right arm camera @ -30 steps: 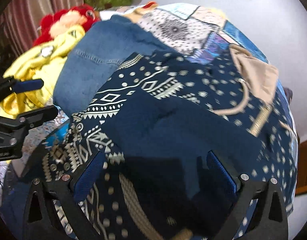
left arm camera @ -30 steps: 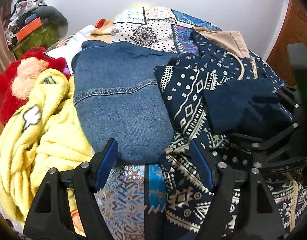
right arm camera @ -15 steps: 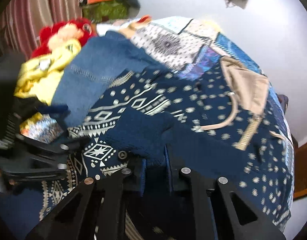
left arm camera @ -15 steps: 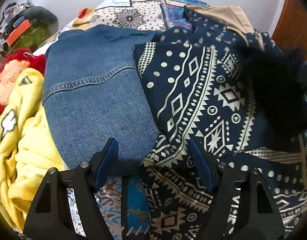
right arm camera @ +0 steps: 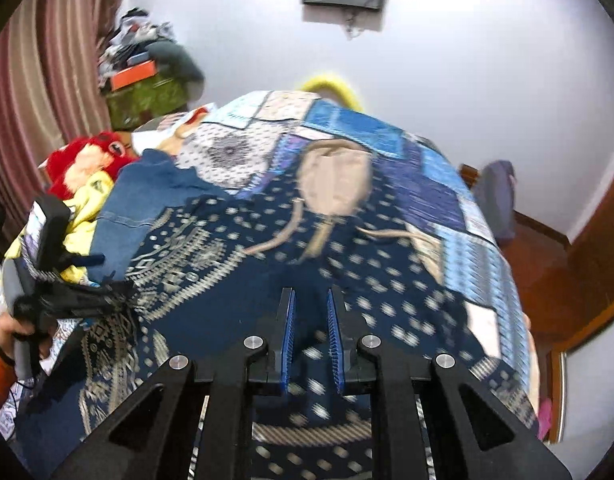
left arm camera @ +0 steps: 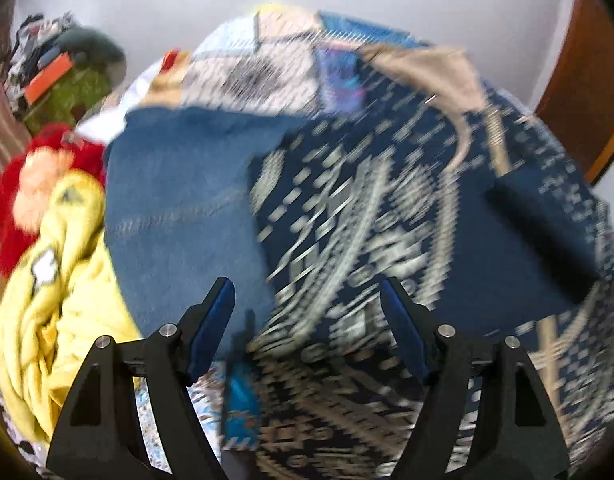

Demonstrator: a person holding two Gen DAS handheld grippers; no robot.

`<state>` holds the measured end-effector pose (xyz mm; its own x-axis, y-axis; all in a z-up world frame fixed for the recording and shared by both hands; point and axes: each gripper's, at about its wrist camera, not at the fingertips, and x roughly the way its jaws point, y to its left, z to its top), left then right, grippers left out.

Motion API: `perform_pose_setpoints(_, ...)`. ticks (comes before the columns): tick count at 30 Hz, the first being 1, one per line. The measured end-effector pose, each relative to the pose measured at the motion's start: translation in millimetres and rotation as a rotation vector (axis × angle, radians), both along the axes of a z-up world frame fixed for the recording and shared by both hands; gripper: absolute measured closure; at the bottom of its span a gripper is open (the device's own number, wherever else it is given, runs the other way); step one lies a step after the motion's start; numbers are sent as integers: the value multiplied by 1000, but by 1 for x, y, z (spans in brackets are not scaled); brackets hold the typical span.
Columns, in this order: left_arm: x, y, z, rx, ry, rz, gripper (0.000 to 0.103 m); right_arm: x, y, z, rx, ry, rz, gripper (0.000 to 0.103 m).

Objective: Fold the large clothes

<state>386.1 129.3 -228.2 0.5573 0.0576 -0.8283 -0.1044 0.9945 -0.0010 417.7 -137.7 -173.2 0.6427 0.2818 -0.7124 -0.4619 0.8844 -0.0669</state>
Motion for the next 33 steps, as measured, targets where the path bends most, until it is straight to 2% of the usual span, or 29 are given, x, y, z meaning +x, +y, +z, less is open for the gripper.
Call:
perform_pose_setpoints(4, 11, -35, 12, -4, -14, -65, 28, -1, -38, -11, 11, 42, -48, 90)
perform_pose_setpoints(7, 16, -60, 4, -12, 0, -118, 28, 2, -59, -24, 35, 92, -90, 90)
perform_pose_setpoints(9, 18, -71, -8, 0, 25, -136, 28, 8, -66, -37, 40, 165, -86, 90)
perform_pose_setpoints(13, 28, -81, -44, 12, 118, -146, 28, 18, -52, -75, -41, 273, -51, 90)
perform_pose_setpoints(15, 25, -76, -48, -10, 92, -126, 22, 21, -41, -96, -123, 296, -27, 90)
perform_pose_setpoints(16, 23, -74, -49, -18, 89, -122, 21, 22, -35, -108, -175, 304, -17, 90)
perform_pose_setpoints(18, 22, -71, -51, -33, 83, -124, 21, 18, -30, -112, -222, 249, 8, 89)
perform_pose_setpoints(20, 20, -70, -52, -21, 74, -135, 21, 17, -29, -112, -279, 221, 1, 75)
perform_pose_setpoints(22, 20, -73, -52, 1, 64, -145, 21, 18, -35, -111, -405, 115, -84, 3)
perform_pose_setpoints(23, 18, -74, -52, 11, 56, -147, 21, 18, -39, -111, -425, 87, -97, 0)
perform_pose_setpoints(24, 16, -75, -52, 16, 50, -147, 21, 20, -44, -110, -422, 101, -99, 0)
perform_pose_setpoints(25, 18, -77, -52, 19, 41, -146, 21, 22, -50, -108, -375, 142, -98, 1)
perform_pose_setpoints(28, 15, -76, -53, 15, 33, -143, 21, 27, -59, -91, -167, 221, -75, 2)
perform_pose_setpoints(33, 11, -77, -52, 8, 25, -150, 21, 50, -35, -75, 61, 287, -76, 2)
